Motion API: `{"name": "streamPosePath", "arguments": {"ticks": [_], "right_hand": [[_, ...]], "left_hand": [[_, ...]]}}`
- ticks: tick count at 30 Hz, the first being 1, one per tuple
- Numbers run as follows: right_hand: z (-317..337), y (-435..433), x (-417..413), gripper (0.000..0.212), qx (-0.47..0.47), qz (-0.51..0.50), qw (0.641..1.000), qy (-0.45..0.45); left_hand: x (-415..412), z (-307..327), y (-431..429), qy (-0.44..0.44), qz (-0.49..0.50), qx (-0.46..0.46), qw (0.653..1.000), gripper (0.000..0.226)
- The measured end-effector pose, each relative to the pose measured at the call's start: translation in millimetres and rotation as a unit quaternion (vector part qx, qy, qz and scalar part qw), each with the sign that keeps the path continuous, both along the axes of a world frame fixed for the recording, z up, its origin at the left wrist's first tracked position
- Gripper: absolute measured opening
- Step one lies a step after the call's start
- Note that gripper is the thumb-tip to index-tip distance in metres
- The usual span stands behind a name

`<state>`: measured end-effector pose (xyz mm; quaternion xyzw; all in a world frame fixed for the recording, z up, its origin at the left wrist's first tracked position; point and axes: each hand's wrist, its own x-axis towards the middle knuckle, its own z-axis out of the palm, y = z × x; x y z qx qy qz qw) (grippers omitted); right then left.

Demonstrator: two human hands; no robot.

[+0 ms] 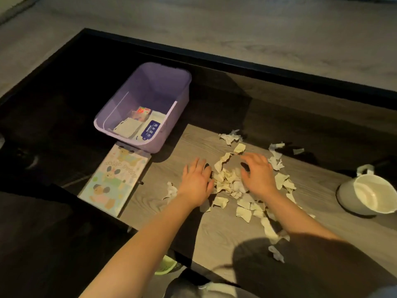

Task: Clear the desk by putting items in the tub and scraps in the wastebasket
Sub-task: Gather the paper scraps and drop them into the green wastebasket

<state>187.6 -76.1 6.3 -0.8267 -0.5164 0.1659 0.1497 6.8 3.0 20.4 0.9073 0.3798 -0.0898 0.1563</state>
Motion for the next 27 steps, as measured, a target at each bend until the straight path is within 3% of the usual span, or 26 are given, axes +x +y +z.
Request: {"name": "streamPosePath", "arguments": {"ticks": [4, 10, 18, 27], "right_hand": [[-2, -19, 37, 0.042, -0.009, -0.095, 0.995, -0.02], [-5, -24, 81, 0.058, -0.105, -0.168, 0.98, -0.002], [-13, -12, 102, 0.062, -0.192, -0.133, 0.972, -0.003], [-23, -23, 78, 0.07, -0.197, -0.008, 0.98, 0.013]], "left_hand": [[43, 3, 15, -0.007, -0.023, -0.037, 0.999, 0.056], [109, 1, 48, 0.035, -0.031, -0.031, 0.998, 0.059], [158, -14, 63, 0.085, -0.023, -0.067, 0.994, 0.066], [121, -34, 30, 0.099, -0.05, -0.077, 0.991, 0.064]]}}
